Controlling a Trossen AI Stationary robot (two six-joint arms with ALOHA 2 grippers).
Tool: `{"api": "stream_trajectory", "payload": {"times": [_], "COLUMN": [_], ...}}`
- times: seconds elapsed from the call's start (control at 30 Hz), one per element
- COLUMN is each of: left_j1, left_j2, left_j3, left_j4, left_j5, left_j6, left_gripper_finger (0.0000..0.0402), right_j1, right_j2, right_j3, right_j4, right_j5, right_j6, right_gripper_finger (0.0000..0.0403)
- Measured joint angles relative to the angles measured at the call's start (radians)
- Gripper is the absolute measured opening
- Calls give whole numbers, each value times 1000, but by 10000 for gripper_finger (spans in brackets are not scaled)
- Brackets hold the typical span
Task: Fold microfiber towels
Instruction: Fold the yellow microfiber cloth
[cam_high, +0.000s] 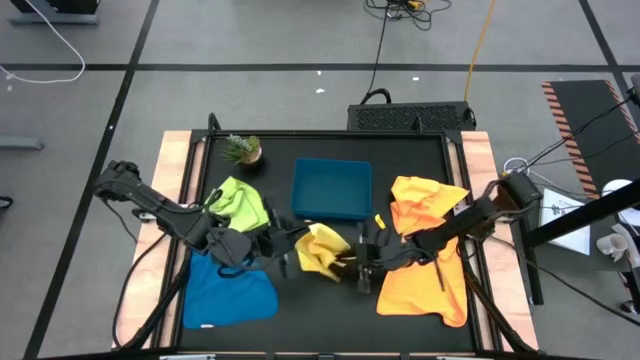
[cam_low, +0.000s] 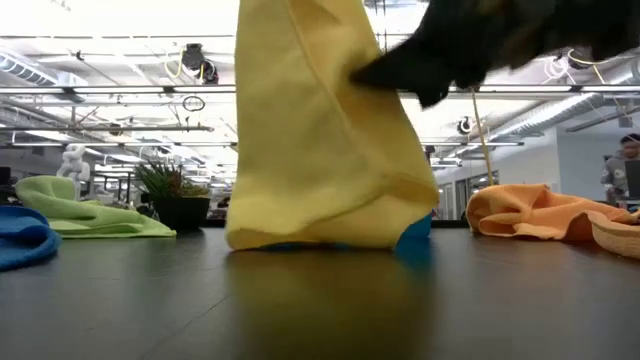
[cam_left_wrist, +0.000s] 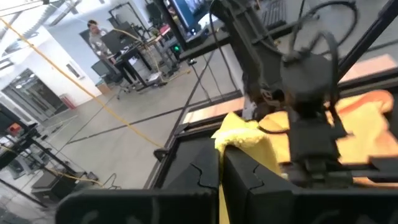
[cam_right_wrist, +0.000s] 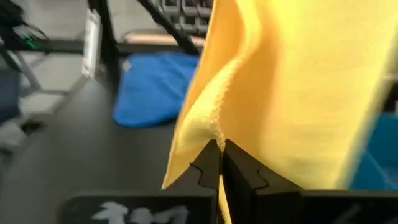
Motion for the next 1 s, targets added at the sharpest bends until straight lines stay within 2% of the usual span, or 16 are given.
{"api": "stream_trajectory", "payload": {"times": [0.17,0.3,0.5,0.77,0.87,1.0], "left_j1": [-47,-101,-192,-291,-335,-393], "left_j2": [-1,-1,-1,0,1,1], "left_j3": [0,0,0,0,23,97], "left_j4": [-4,-2,-4,21,45,55], "left_j5": [-52,-56,-57,-48,-52,-130], "left_j6": [-12,-31,-110,-229,-186,-93], "left_gripper_finger": [4,4,4,3,5,5], "right_j1": [75,154,267,356,372,390], "right_j2": [-145,-259,-404,-439,-439,-460], "right_j3": [0,0,0,0,0,0], "right_j4": [-41,-79,-79,-43,19,117], "right_j5": [2,2,3,2,-1,-15], "right_j6": [-9,-65,-68,8,30,7], "right_gripper_finger": [1,1,1,0,0,0]}}
